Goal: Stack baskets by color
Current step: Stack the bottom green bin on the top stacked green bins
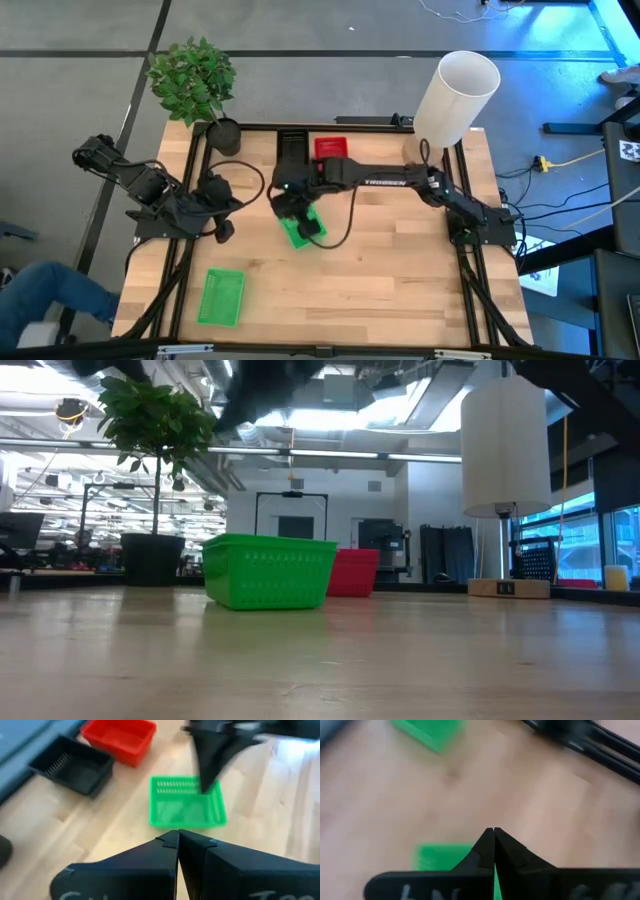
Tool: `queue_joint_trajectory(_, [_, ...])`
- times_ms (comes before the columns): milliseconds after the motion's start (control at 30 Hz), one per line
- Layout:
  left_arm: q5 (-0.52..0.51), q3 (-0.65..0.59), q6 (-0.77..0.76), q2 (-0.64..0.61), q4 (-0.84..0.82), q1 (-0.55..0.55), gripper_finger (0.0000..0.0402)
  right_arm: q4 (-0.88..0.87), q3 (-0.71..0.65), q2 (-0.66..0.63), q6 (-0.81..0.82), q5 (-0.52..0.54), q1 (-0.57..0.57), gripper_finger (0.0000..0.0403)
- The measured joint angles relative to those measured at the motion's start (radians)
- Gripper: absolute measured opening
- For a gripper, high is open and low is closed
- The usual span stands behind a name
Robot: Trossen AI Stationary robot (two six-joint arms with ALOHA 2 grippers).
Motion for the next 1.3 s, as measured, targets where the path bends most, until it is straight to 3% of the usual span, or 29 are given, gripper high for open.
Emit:
queue_joint_trajectory(67, [0.045,0.000,-0.037,0.000,-0.019,0.000,0.0000,0.020,-0.001,0.004,0.026,-0.082,0.016,0.0000])
queue_joint_trajectory(133, [0.104,0.000,-0.079,0.000,-0.044,-0.004,0.0000,0.044,-0.001,0.006,0.079,-0.099,0.033,0.0000])
queue_joint_trajectory(433, [0.461,0.000,-0.107,0.015,-0.066,-0.064,0.0000,0.106,-0.001,0.010,0.222,-0.096,0.071,0.0011])
queue_joint_trajectory(633, [0.602,-0.001,-0.112,0.049,-0.072,-0.069,0.0019,0.111,-0.001,0.009,0.267,-0.094,0.081,0.0039])
queue_joint_trajectory(967, [0.629,-0.001,-0.119,0.163,-0.109,-0.074,0.0106,0.040,-0.001,-0.086,0.259,-0.145,0.133,0.0044])
queue_joint_trajectory(1300, [0.592,-0.043,0.174,0.300,-0.096,-0.172,0.0107,-0.058,-0.001,-0.245,0.262,-0.135,0.219,0.0044])
